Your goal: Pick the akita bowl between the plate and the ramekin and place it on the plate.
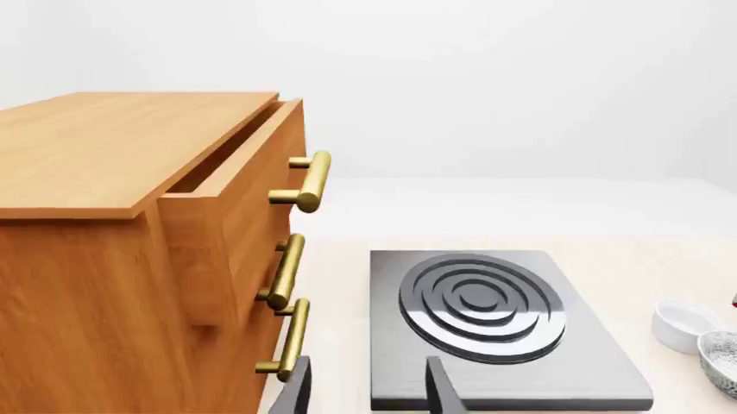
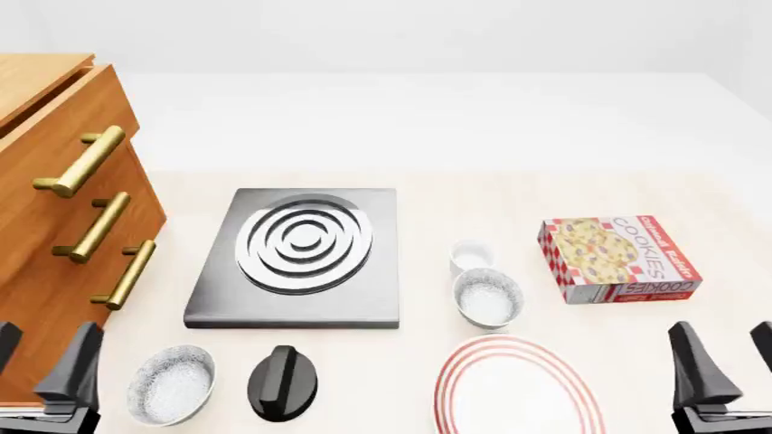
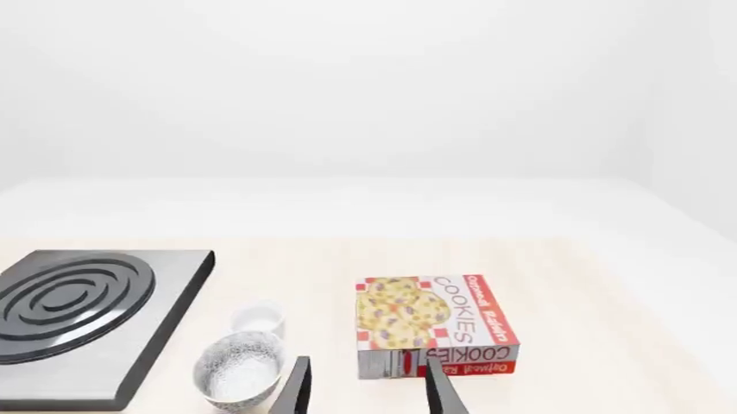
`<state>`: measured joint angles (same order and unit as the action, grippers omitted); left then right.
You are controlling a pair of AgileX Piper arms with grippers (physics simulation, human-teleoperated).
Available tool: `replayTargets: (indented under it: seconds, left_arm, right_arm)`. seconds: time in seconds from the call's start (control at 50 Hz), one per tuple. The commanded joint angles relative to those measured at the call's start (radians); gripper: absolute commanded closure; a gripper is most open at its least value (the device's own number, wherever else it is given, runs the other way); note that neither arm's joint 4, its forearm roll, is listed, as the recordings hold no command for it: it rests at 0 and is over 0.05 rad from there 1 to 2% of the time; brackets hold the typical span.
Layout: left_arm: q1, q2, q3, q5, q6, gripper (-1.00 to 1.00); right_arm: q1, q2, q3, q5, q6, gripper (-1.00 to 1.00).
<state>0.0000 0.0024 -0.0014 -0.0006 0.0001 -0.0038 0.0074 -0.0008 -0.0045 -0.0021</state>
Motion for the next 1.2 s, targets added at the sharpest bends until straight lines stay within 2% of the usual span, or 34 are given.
replayTargets:
  seconds: [0.02, 0.1, 0.14, 0.16, 0.2, 0.24, 0.32, 0.34, 0.36, 0.38, 0.4, 0.48, 0.52, 0.54, 0.6, 0.64, 0.66, 0.8, 0.82, 0.84, 0.92, 0.96, 0.98, 1.1, 1.18, 1.2]
  left_arm:
    - [0.000, 0.005, -0.003, -0.001, 0.000, -1.00]
    - [0.000, 0.005, -0.003, -0.001, 0.000, -1.00]
    - [0.000, 0.005, -0.003, -0.001, 0.000, -1.00]
    - [0.000, 0.005, -0.003, -0.001, 0.000, -1.00]
    - [0.000, 0.005, -0.003, -0.001, 0.000, -1.00]
    - [0.000, 0.005, -0.003, -0.001, 0.000, -1.00]
    - [0.000, 0.005, -0.003, -0.001, 0.000, -1.00]
    - [0.000, 0.005, -0.003, -0.001, 0.000, -1.00]
    - [0.000, 0.005, -0.003, -0.001, 0.000, -1.00]
    - [0.000, 0.005, -0.003, -0.001, 0.000, -1.00]
    - [0.000, 0.005, -0.003, -0.001, 0.000, -1.00]
    - [0.000, 0.005, -0.003, -0.001, 0.000, -1.00]
    - [0.000, 0.005, -0.003, -0.001, 0.000, -1.00]
    - [0.000, 0.005, -0.003, -0.001, 0.000, -1.00]
    - [0.000, 0.005, -0.003, -0.001, 0.000, -1.00]
    - [0.000, 0.005, -0.003, -0.001, 0.000, -1.00]
    - [0.000, 0.005, -0.003, -0.001, 0.000, -1.00]
    - [0.000, 0.005, -0.003, -0.001, 0.000, -1.00]
    - [0.000, 0.005, -0.003, -0.001, 0.000, -1.00]
    - [0.000, 0.005, -0.003, -0.001, 0.000, -1.00]
    - [0.001, 0.009, -0.006, -0.003, -0.001, -1.00]
    - [0.001, 0.009, -0.006, -0.003, -0.001, -1.00]
    - [0.001, 0.010, -0.006, -0.003, -0.001, -1.00]
    - [0.001, 0.010, -0.006, -0.004, -0.001, -1.00]
    - [0.001, 0.011, -0.006, -0.004, 0.000, -1.00]
    - [0.001, 0.011, -0.006, -0.005, -0.001, -1.00]
  right_arm:
    - [-0.021, 0.062, 0.000, -0.035, -0.015, -1.00]
    - [-0.021, 0.024, -0.005, -0.001, -0.019, -1.00]
    - [0.031, 0.027, -0.011, 0.013, -0.027, -1.00]
    - [0.041, 0.052, -0.018, 0.006, 0.010, -1.00]
    - [0.059, 0.060, -0.044, 0.019, -0.018, -1.00]
    - [0.071, 0.036, -0.093, 0.068, -0.036, -1.00]
    - [0.105, 0.032, -0.269, 0.183, -0.009, -1.00]
    - [0.090, 0.058, -0.313, 0.201, -0.019, -1.00]
    - [0.090, 0.058, -0.313, 0.201, -0.019, -1.00]
    - [0.100, 0.075, -0.404, 0.249, -0.016, -1.00]
    - [0.100, 0.075, -0.404, 0.249, -0.016, -1.00]
    - [0.110, 0.159, -0.563, 0.326, -0.015, -1.00]
    - [0.116, 0.195, -0.622, 0.349, 0.022, -1.00]
    - [0.108, 0.220, -0.645, 0.354, 0.001, -1.00]
    - [0.116, 0.237, -0.685, 0.369, -0.009, -1.00]
    - [0.164, 0.256, -0.755, 0.394, -0.033, -1.00]
    - [0.145, 0.275, -0.780, 0.402, -0.049, -1.00]
    - [0.192, 0.419, -0.910, 0.442, -0.051, -1.00]
    - [0.160, 0.437, -0.951, 0.453, -0.035, -1.00]
    - [0.177, 0.485, -1.003, 0.470, -0.049, -1.00]
    - [0.193, 0.573, -1.100, 0.515, -0.040, -1.00]
    - [0.205, 0.588, -1.113, 0.521, -0.046, -1.00]
    - [0.211, 0.633, -1.158, 0.544, -0.058, -1.00]
    - [0.222, 0.778, -1.271, 0.612, -0.024, -1.00]
    - [0.180, 0.821, -1.302, 0.634, -0.061, -1.00]
    - [0.188, 0.839, -1.314, 0.640, -0.050, -1.00]
